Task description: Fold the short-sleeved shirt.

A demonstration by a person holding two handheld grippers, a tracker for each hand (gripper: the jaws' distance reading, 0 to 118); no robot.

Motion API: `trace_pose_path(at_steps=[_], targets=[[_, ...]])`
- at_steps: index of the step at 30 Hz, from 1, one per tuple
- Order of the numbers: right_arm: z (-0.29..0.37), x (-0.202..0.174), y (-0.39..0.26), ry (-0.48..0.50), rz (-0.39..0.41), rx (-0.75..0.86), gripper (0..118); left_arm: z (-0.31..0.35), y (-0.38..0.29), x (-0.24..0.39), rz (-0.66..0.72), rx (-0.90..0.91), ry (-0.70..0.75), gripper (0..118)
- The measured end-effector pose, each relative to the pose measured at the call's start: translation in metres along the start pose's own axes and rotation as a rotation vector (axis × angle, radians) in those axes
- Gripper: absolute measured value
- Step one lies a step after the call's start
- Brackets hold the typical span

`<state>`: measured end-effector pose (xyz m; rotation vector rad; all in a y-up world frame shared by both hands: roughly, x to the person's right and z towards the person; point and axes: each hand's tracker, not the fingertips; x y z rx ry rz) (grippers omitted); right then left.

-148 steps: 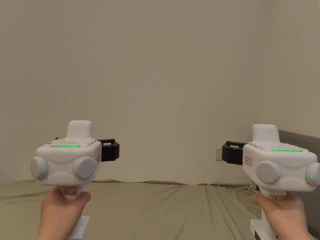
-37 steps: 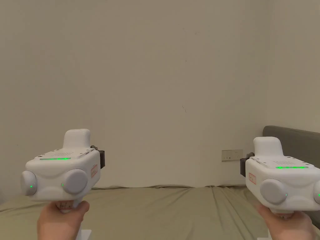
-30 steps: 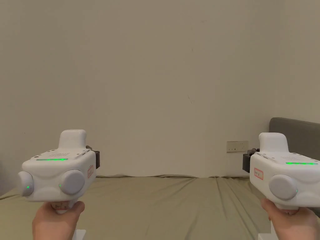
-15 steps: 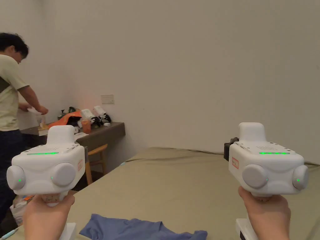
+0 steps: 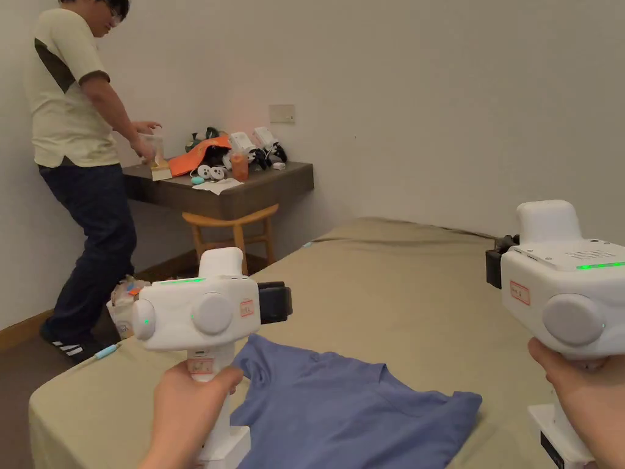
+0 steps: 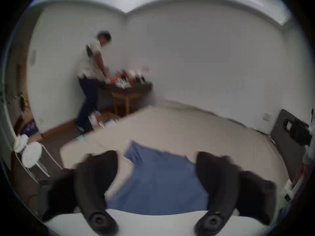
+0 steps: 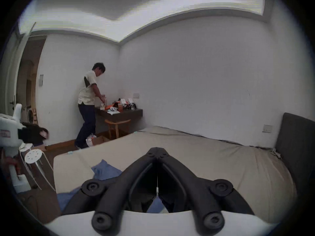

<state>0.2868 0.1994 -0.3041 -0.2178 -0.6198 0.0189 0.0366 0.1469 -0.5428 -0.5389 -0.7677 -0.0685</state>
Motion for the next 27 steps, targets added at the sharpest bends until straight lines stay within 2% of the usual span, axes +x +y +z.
trace_pose_path(at_steps=[7,12,14,15,16,18,19,20,23,25,27], targets=[[-0.047,0.05,-0.058,-0.041,0.027,-0.171,3,-0.155,-0.107,0.086,-0.115,-0.37,-0.099,104],[-0.081,0.076,-0.102,0.014,0.054,-0.309,3,-0.212,-0.161,0.119,-0.16,-0.492,-0.144,104],[-0.09,0.081,-0.113,0.026,0.056,-0.333,3,-0.226,-0.178,0.128,-0.243,-0.524,-0.123,104],[-0.093,0.083,-0.119,0.038,0.048,-0.342,3,-0.223,-0.185,0.132,-0.361,-0.477,-0.08,104],[-0.095,0.086,-0.125,0.057,0.03,-0.351,3,-0.21,-0.187,0.133,-0.421,-0.368,-0.112,97],[-0.097,0.089,-0.136,0.098,-0.009,-0.365,3,-0.208,-0.183,0.133,-0.477,-0.346,-0.107,53],[-0.096,0.091,-0.141,0.105,-0.021,-0.368,3,-0.206,-0.181,0.129,-0.444,-0.361,-0.108,23],[-0.095,0.094,-0.146,0.111,-0.04,-0.372,3,-0.211,-0.176,0.121,-0.399,-0.373,-0.07,9],[-0.086,0.105,-0.159,0.116,-0.072,-0.379,3,-0.224,-0.154,0.087,-0.181,-0.458,-0.148,6],[-0.075,0.119,-0.164,0.087,-0.088,-0.371,3,-0.222,-0.149,0.08,-0.105,-0.424,-0.124,6],[-0.059,0.138,-0.162,0.069,-0.102,-0.362,3,-0.207,-0.139,0.078,-0.048,-0.385,-0.191,5]])
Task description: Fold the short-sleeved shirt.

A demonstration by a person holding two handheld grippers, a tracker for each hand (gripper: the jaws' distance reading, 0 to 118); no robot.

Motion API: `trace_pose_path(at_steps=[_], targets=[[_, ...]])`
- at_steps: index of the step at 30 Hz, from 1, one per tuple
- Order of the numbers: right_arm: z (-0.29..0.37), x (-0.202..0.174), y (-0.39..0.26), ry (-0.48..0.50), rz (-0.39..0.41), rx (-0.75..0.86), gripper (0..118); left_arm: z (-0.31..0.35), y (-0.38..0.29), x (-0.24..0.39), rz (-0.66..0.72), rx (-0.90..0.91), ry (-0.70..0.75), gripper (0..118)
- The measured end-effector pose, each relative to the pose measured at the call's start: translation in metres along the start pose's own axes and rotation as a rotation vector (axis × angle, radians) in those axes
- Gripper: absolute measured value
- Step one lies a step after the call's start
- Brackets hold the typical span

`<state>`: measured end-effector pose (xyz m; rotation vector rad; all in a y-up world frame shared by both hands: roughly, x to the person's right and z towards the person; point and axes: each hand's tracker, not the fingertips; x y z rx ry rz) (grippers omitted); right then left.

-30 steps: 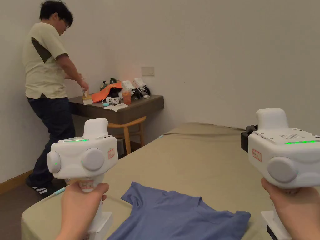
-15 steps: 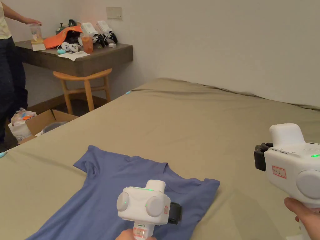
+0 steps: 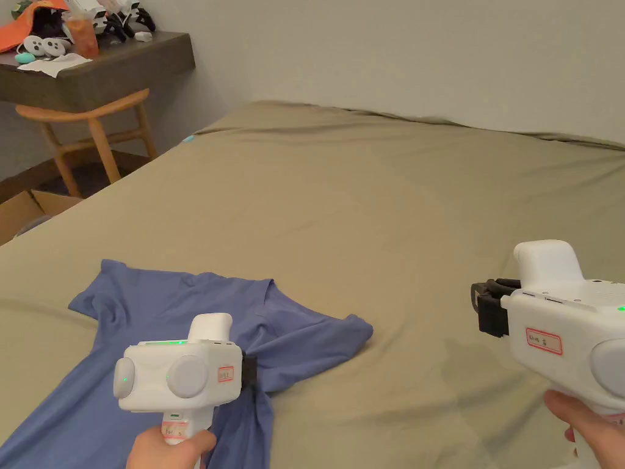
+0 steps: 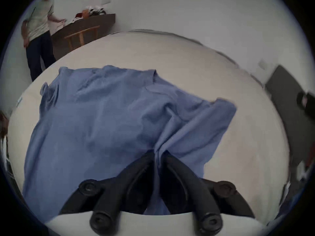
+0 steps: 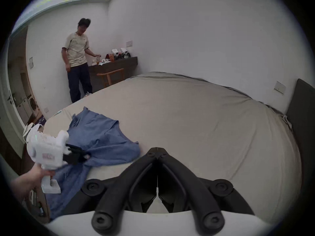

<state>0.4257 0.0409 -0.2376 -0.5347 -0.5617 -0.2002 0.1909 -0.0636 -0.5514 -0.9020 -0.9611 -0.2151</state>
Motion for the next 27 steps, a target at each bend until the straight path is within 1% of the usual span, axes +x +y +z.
trace_pose_path(at_steps=[1,2,3,5,7,10,13,15,17,19,21,24,27], targets=[[0.011,0.01,-0.001,-0.013,-0.011,0.011,3,0.012,0.002,0.005,0.017,0.033,-0.035,5],[0.023,0.021,-0.001,-0.032,-0.031,0.031,3,0.022,0.003,0.012,0.005,0.067,-0.037,5],[0.038,0.031,0.0,-0.044,-0.049,0.049,3,0.033,0.008,0.024,-0.015,0.093,-0.022,5],[0.069,0.052,-0.001,-0.065,-0.075,0.075,3,0.054,0.02,0.047,-0.087,0.118,-0.04,5],[0.109,0.068,-0.002,-0.125,-0.074,0.123,3,0.08,0.029,0.076,-0.144,0.162,-0.092,4],[0.171,0.094,-0.006,-0.186,-0.091,0.181,3,0.117,0.042,0.132,-0.198,0.23,-0.225,4],[0.235,0.113,-0.01,-0.254,-0.111,0.235,3,0.155,0.051,0.203,-0.331,0.285,-0.361,4],[0.278,0.127,-0.016,-0.311,-0.12,0.264,3,0.178,0.048,0.261,-0.459,0.302,-0.423,4],[0.314,0.138,-0.025,-0.389,-0.112,0.276,3,0.187,0.04,0.313,-0.536,0.294,-0.521,4],[0.344,0.148,-0.038,-0.459,-0.113,0.282,3,0.188,0.025,0.366,-0.616,0.241,-0.623,4],[0.376,0.159,-0.054,-0.521,-0.136,0.289,3,0.182,0.002,0.424,-0.699,0.191,-0.712,4],[0.409,0.175,-0.078,-0.604,-0.171,0.28,3,0.17,-0.042,0.504,-0.832,0.112,-0.813,4],[0.432,0.193,-0.103,-0.689,-0.207,0.251,3,0.144,-0.098,0.571,-0.936,0.017,-0.848,4]])
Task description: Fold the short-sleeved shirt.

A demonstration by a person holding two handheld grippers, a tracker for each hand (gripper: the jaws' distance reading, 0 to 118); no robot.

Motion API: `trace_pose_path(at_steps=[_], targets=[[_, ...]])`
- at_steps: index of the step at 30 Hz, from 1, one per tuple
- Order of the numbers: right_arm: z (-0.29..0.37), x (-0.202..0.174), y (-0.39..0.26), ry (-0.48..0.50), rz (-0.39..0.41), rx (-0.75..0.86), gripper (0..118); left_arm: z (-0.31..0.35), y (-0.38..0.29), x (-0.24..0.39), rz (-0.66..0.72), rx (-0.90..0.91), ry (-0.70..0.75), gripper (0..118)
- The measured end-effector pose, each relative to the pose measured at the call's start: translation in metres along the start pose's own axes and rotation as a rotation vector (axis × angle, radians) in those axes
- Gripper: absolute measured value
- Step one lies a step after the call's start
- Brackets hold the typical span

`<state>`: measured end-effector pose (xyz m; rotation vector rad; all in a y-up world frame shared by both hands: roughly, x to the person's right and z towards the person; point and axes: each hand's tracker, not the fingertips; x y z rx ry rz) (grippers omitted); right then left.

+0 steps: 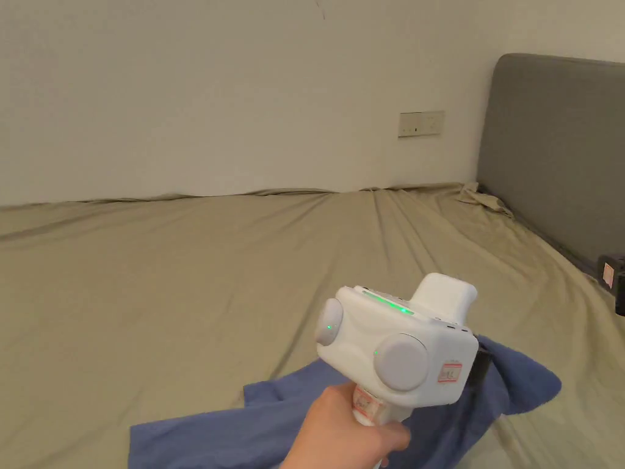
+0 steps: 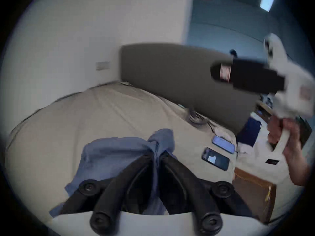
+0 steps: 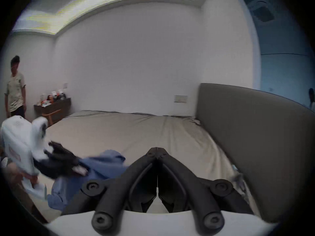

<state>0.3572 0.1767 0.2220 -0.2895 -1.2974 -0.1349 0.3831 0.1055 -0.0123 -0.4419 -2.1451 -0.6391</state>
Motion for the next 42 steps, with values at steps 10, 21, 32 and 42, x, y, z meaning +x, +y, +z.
trace_pose_path(at_steps=[10,21,32,42], targets=[[-0.004,0.053,-0.062,-0.105,-0.062,-0.129,3,-0.149,-0.077,0.086,-0.12,-0.341,-0.156,4],[-0.006,0.028,-0.07,-0.022,-0.092,-0.138,3,-0.066,-0.083,0.041,0.103,-0.246,-0.171,88],[0.015,-0.031,-0.094,0.083,-0.067,-0.12,3,0.211,-0.206,-0.007,0.454,0.026,0.33,2],[-0.008,-0.062,-0.102,0.162,-0.04,-0.184,3,0.171,-0.198,-0.117,0.536,-0.058,0.497,103]])
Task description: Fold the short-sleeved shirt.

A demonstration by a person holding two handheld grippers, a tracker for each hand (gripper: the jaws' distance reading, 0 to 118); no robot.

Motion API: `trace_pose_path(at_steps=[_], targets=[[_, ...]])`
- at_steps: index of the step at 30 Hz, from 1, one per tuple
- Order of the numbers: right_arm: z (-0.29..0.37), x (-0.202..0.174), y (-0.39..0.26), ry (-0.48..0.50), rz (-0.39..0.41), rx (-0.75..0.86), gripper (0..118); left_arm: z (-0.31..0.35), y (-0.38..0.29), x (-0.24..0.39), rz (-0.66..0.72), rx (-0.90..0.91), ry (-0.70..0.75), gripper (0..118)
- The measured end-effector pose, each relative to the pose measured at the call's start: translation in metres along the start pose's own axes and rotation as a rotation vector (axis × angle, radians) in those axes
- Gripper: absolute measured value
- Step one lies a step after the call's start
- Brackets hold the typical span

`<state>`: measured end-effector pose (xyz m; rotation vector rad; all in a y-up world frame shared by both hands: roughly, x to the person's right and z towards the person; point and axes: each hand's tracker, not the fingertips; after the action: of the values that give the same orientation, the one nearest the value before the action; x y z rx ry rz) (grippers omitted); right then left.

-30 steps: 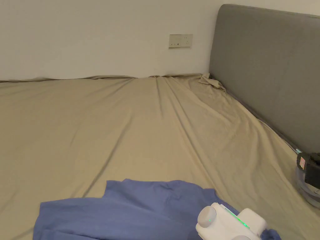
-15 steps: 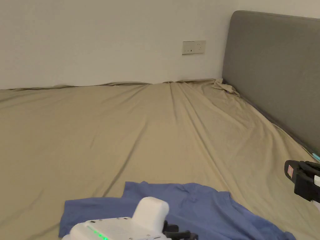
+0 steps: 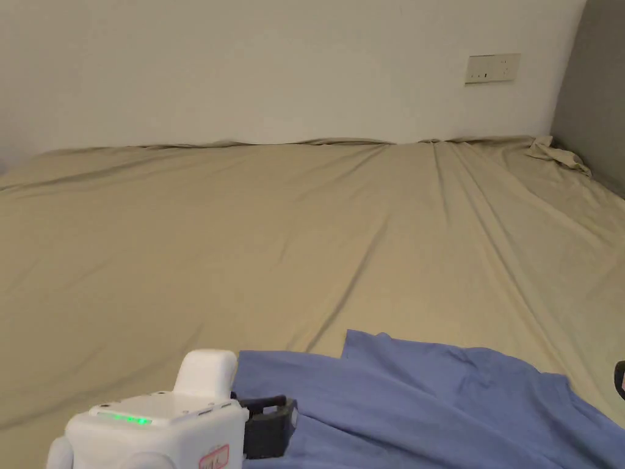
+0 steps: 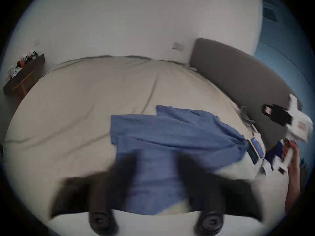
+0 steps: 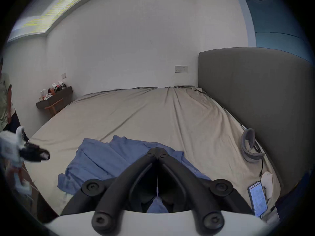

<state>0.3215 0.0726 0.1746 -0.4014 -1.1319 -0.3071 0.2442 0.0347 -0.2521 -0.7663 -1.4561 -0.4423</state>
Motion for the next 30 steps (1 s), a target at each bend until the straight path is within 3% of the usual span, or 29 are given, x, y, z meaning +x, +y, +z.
trace_pose_path(at_steps=[2,6,10,13,14,15,16,18,21,24,25,26,27,30], targets=[[-0.005,-0.002,0.0,0.003,0.011,-0.006,3,-0.038,0.018,-0.016,0.0,0.026,-0.004,103],[-0.022,-0.004,-0.003,-0.001,0.032,-0.053,3,-0.135,0.054,-0.042,0.034,-0.095,0.139,103],[-0.036,-0.003,-0.012,-0.018,0.036,-0.108,3,-0.205,0.054,-0.06,0.019,-0.236,0.161,102],[-0.045,-0.001,-0.018,-0.038,0.041,-0.136,3,-0.217,0.031,-0.065,-0.06,-0.239,0.167,92],[-0.046,-0.002,-0.02,-0.041,0.04,-0.142,3,-0.204,0.026,-0.057,-0.092,-0.144,0.174,88],[-0.048,-0.001,-0.022,-0.043,0.037,-0.147,3,-0.196,0.02,-0.054,-0.114,-0.151,0.173,75],[-0.051,-0.001,-0.025,-0.045,0.031,-0.152,3,-0.192,0.018,-0.051,-0.126,-0.142,0.158,56],[-0.057,0.001,-0.032,-0.041,0.018,-0.169,3,-0.184,0.018,-0.05,-0.158,-0.135,0.197,7],[-0.055,0.007,-0.036,-0.055,-0.022,-0.177,3,-0.158,0.035,-0.062,-0.011,-0.136,0.081,5],[-0.036,0.022,-0.03,-0.054,-0.094,-0.154,3,-0.108,0.05,-0.073,0.123,0.012,-0.056,4],[-0.029,0.029,-0.028,-0.082,-0.108,-0.143,33,-0.092,0.054,-0.073,0.136,0.041,-0.075,4],[-0.021,0.038,-0.025,-0.11,-0.127,-0.151,87,-0.081,0.056,-0.07,0.119,0.069,-0.072,4],[-0.018,0.051,-0.024,-0.14,-0.14,-0.193,118,-0.066,0.057,-0.06,0.094,0.1,-0.056,4],[-0.004,0.099,-0.027,-0.217,-0.251,-0.226,118,-0.049,0.057,-0.049,0.073,0.107,-0.063,4]])
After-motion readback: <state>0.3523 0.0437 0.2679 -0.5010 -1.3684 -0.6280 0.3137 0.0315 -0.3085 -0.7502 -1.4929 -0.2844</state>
